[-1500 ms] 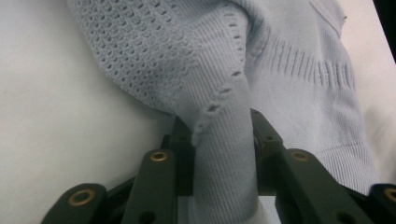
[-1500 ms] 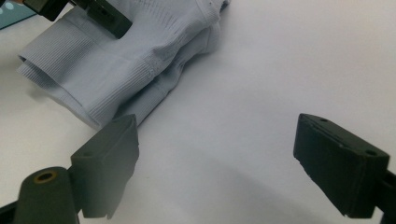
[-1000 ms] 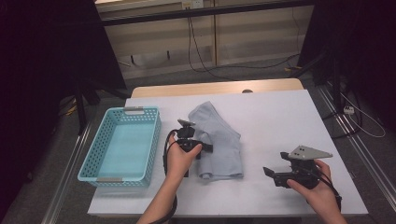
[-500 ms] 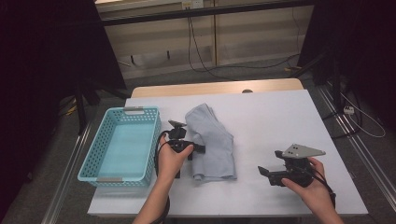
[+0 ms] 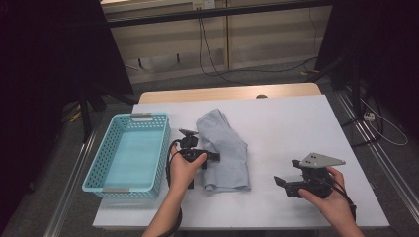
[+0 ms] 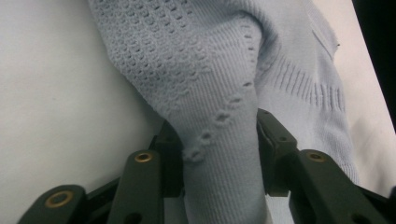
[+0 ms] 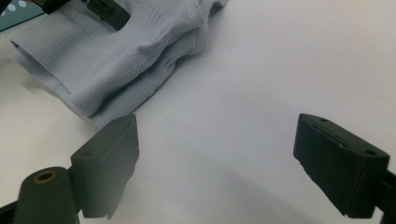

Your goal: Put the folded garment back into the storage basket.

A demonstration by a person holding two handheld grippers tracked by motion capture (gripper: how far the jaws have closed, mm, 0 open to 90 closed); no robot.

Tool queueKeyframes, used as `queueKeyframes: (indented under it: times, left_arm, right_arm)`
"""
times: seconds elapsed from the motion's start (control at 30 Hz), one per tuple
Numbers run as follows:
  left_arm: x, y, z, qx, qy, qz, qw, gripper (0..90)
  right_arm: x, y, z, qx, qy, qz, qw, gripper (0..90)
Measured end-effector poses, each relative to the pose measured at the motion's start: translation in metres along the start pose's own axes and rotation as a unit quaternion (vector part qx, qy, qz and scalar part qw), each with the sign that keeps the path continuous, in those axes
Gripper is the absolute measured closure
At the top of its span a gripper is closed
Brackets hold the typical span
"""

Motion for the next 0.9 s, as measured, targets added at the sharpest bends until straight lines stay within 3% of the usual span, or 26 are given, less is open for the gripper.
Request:
queueKeyframes:
  times: [0.37, 0.57, 0.67, 0.9]
  left_arm:
    - [-0.008, 0.0, 0.008, -0.006, 0.001, 0.005, 1.0, 70.6]
    - [-0.013, 0.003, -0.001, 0.013, -0.008, -0.001, 0.9999, 72.0]
    - [-0.015, 0.007, -0.01, 0.032, 0.006, -0.005, 0.9995, 72.1]
    - [-0.017, 0.013, -0.022, 0.055, 0.044, 0.013, 0.9974, 72.1]
  right_arm:
    - [0.0, 0.0, -0.001, -0.001, -0.002, 0.001, 1.0, 14.3]
    - [-0.002, -0.001, -0.003, -0.003, -0.003, 0.005, 1.0, 14.3]
    - [-0.003, -0.002, -0.003, -0.004, -0.003, 0.008, 1.0, 14.3]
    - [-0.003, -0.001, -0.004, -0.004, -0.002, 0.009, 0.9999, 14.3]
Point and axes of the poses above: each handheld gripper's, and its own axes: z roughly forward along the jaws, y roughly out of its top, x roughly to its left, the point moved 10 cm from there along z, roughly forward along the jaws, and after that the axes turned 11 degrees about -z, right-handed, at the moved point
